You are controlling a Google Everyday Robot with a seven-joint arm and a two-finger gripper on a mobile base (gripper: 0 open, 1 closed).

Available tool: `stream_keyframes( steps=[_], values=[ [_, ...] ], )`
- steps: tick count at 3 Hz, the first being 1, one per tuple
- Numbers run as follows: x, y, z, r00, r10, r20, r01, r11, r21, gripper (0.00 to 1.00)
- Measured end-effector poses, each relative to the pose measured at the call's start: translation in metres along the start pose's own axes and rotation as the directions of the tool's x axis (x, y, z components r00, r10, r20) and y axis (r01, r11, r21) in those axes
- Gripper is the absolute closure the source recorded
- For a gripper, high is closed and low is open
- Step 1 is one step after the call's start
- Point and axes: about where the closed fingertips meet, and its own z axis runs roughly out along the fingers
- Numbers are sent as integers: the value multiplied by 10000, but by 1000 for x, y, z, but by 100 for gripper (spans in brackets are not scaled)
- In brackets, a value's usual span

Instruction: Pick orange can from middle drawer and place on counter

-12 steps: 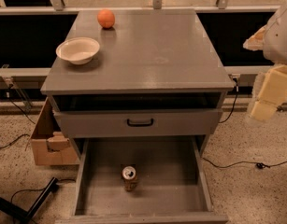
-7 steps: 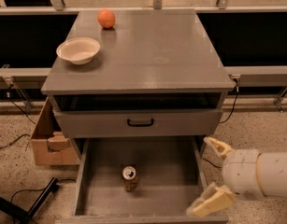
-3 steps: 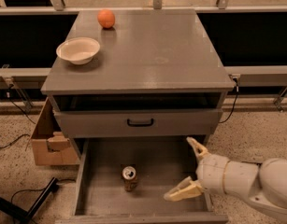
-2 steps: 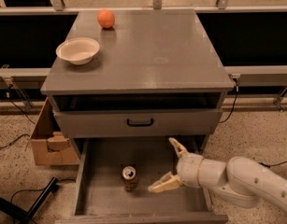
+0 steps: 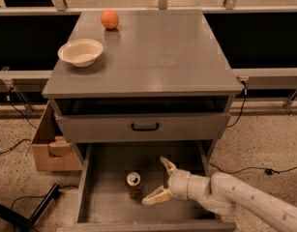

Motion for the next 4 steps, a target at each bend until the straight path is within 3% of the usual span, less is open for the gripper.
stream_keyframes(
  steps=[1, 2, 4],
  values=[
    [44, 13, 33, 9958, 821, 398, -796, 9950, -599, 0],
    [60, 23, 79, 9901, 1021, 969, -892, 9876, -1294, 0],
    [43, 19, 110, 9901, 329, 1368, -71, 9827, -1851, 0]
  ],
)
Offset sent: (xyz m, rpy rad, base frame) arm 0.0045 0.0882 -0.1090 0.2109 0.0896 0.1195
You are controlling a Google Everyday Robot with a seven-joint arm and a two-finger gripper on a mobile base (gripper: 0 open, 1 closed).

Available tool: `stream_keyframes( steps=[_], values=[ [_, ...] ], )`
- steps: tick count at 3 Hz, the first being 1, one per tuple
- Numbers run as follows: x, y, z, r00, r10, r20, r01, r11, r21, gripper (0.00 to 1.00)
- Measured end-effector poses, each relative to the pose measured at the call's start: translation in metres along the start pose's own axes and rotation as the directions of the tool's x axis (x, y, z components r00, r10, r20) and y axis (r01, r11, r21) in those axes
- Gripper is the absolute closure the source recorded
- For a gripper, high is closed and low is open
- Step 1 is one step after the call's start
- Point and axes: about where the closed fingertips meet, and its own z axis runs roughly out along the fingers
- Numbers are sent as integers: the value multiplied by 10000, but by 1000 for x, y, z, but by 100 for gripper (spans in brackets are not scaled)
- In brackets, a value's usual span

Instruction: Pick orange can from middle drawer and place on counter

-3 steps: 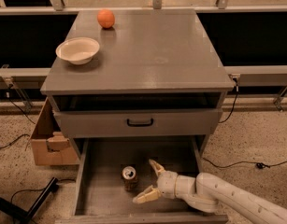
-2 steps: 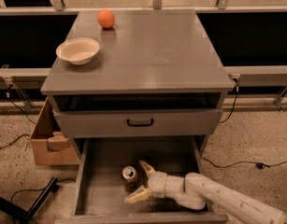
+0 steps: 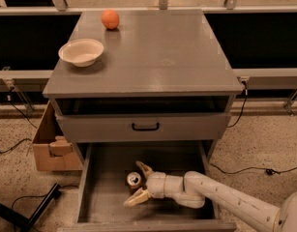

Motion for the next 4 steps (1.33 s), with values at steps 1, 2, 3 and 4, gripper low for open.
stream_keyframes(
  steps=[1, 2, 3, 4],
  values=[
    [-12, 3, 3, 9995, -322, 42, 323, 9994, -154, 18],
    [-21, 10, -3, 9986, -534, -55, 533, 9985, -115, 41],
    [-22, 21, -13, 9979, -556, -344, 556, 9985, -15, 65],
    [-28, 26, -21, 9964, -360, -769, 375, 9991, 181, 87]
  ],
)
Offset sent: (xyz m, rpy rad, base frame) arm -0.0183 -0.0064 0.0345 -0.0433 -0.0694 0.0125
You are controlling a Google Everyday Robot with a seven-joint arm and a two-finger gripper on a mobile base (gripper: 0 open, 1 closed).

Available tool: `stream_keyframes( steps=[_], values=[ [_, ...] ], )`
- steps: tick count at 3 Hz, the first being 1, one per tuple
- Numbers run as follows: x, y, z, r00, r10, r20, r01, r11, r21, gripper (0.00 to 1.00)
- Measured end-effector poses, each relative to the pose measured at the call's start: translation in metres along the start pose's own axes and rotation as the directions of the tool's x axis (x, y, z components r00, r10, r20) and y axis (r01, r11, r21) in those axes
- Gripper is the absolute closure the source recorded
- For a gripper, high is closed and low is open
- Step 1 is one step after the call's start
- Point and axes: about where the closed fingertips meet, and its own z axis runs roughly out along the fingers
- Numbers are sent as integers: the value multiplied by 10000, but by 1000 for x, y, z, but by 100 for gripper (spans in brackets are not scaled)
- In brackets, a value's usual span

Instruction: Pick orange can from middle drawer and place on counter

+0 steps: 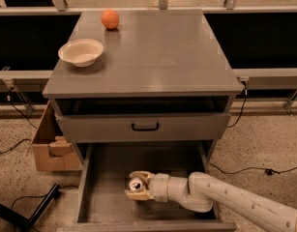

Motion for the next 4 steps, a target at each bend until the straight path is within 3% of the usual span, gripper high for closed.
stream_keyframes(
  steps=[1, 2, 3, 4],
  values=[
    [-29, -5, -34, 9963, 767, -388, -769, 9970, -23, 100],
    [-107, -35, -97, 9898, 1362, -424, -1365, 9906, -46, 100],
    [-196, -79, -157, 9864, 1635, -162, -1632, 9864, 196, 100],
    [-269, -115, -210, 9762, 2148, 309, -2154, 9764, 167, 100]
  ],
)
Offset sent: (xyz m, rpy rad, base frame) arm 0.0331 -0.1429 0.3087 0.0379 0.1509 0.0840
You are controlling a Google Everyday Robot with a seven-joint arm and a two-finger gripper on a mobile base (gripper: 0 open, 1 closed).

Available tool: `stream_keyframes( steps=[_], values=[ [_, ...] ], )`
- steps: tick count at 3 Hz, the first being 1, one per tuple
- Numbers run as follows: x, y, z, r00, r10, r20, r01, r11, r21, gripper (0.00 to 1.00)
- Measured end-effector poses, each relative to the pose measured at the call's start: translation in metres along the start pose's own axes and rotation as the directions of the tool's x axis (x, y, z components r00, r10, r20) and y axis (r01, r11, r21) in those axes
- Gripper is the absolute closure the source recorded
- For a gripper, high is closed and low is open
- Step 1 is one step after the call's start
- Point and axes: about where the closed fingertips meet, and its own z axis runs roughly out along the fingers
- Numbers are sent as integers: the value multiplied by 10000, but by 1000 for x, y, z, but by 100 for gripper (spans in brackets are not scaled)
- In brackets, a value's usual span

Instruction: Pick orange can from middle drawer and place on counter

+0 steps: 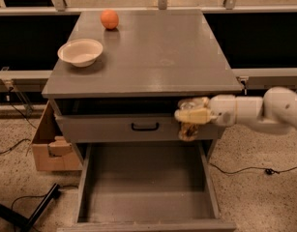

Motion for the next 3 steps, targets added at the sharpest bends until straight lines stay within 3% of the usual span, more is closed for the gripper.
stream_keyframes(
  steps=[1, 2, 3],
  values=[
    [-30, -2, -21, 9998, 192, 93, -193, 9998, 45, 100],
    [-30, -1, -21, 9998, 201, 83, -202, 9998, 30, 100],
    [-26, 26, -10, 9985, 493, -246, -504, 9977, -461, 100]
  ],
)
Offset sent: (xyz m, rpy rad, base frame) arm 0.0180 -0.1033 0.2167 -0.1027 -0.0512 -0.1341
